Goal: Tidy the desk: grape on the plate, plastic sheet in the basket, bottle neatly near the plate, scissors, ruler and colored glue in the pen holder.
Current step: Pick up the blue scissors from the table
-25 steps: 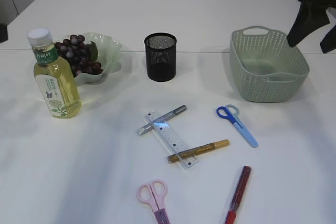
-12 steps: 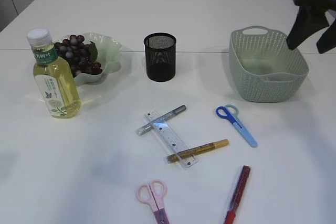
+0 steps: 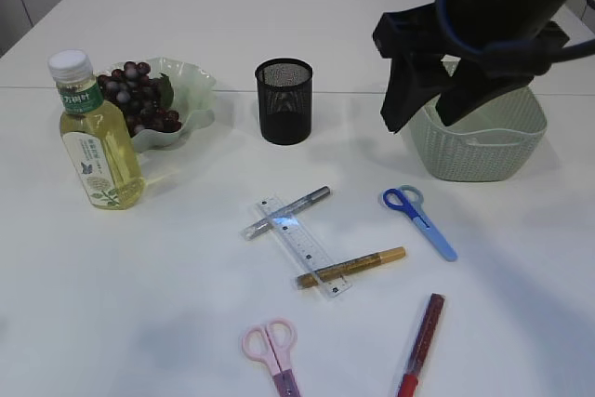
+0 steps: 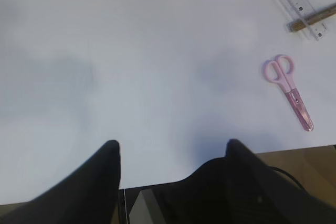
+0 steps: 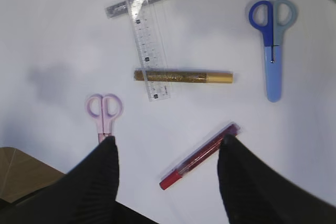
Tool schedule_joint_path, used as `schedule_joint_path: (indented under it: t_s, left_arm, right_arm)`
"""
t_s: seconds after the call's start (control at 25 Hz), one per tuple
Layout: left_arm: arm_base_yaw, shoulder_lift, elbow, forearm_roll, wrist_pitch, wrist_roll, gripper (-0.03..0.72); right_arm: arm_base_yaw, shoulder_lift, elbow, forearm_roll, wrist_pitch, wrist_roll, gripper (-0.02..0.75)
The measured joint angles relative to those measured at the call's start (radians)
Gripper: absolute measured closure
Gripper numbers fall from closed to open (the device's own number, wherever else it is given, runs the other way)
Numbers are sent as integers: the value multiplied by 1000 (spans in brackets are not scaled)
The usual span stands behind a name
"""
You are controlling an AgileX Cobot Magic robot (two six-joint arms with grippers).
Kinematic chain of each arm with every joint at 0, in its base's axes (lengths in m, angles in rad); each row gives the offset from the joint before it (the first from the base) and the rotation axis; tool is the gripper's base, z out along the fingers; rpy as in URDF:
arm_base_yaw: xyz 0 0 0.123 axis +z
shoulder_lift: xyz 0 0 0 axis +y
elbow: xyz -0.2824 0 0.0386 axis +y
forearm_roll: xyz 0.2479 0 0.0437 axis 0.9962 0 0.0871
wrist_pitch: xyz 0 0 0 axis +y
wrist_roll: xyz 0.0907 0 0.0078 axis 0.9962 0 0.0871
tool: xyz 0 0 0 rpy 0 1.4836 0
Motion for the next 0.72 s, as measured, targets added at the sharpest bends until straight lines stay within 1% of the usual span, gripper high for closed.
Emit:
schedule_joint_path:
  t_s: [0.12,0.32,0.44,0.56,0.72]
  left_arm:
    - [0,0,0,-5,6,0,237]
    - [0,0,-2,-49,49,0,279]
    - [0,0,-2,-72,71,0,291]
    - [0,0,-2,-99,86,10,295]
    - [0,-2,-2,-122,95,14,297]
  right_arm:
    - [23,0,0,-6,0,27,269]
    - [23,10,0,-33,0,70,269]
    - [28,29,0,-39,0,76,269]
    - [58,46,6,-48,0,83,269]
    - [99,46,61,-48,0,117,269]
